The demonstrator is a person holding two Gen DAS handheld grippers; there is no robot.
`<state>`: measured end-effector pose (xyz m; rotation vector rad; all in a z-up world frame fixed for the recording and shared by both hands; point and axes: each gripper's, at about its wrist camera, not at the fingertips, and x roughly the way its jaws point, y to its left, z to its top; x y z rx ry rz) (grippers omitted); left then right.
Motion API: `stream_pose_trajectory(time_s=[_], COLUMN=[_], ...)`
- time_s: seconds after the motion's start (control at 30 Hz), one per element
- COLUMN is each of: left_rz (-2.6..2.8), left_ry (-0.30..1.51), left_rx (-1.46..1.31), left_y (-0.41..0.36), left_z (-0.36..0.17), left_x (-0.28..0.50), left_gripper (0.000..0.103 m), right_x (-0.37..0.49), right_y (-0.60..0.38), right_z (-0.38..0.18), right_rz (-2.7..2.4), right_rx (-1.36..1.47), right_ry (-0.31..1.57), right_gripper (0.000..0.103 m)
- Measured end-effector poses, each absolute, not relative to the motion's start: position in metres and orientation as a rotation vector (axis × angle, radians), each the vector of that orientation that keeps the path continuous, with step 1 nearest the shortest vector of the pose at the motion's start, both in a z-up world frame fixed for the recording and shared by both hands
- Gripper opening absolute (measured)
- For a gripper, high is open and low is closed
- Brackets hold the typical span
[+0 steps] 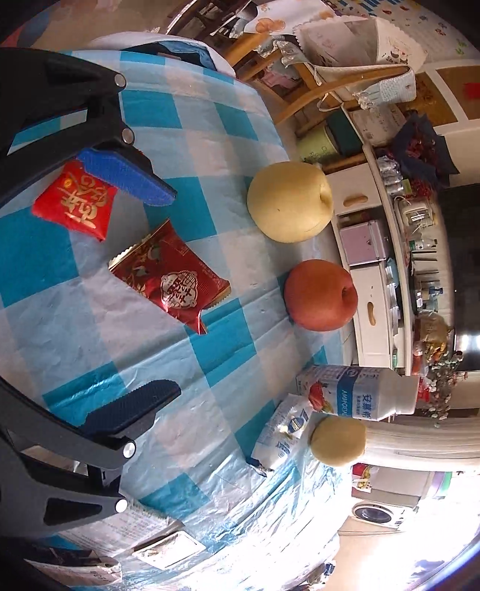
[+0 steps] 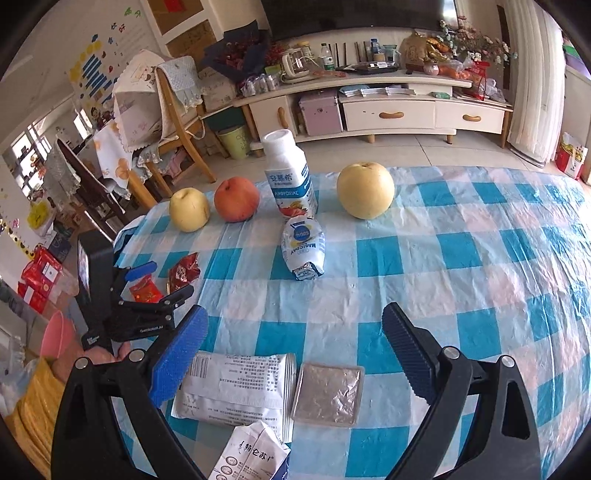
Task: Collect trash
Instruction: 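Reach the left tool to the red patterned snack wrapper and close on it, then lift the red wrapper with the left tool while the right tool reaches the white paper carton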
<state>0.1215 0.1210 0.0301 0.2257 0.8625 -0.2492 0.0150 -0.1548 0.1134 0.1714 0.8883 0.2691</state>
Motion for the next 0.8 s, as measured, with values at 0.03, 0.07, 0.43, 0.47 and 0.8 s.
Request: stream_pose_trajectory(time_s=[0.03,0.07,0.43,0.47,0.8], left_rz=[-0.255,-0.261,-0.261,-0.26,-0.234], left_ry=[0.876,0.889,0.91,0.908,0.887], left_rx=[0.226,0.227,0.25,0.25,0.176], left_y=[0.123,0.123,0.122,0.122,0.129], left_z=[0.027,0.024,0.009,0.009,0.009], left_x=[0.126,0.129,0.138,0.138,0.134], left_gripper=[0.096,0.096,0.088,0.085,0.055], right_x=[0.015,0.015,0.015,0.015,-0.001], right_y=[-0.153,-0.151,-0.141,-0.139,-0.095], right_z=[0.113,0.112,0.105,0.106,0.08], right_rz=[0.275,0.283,0.31,0.32,0.441], right_rx=[0.167,0.161,0.119,0.109,-0.074], right_ry=[0.892,0.896,0.93,0.934,1.066], right_gripper=[0.094,0.094,0.094,0.094,0.094])
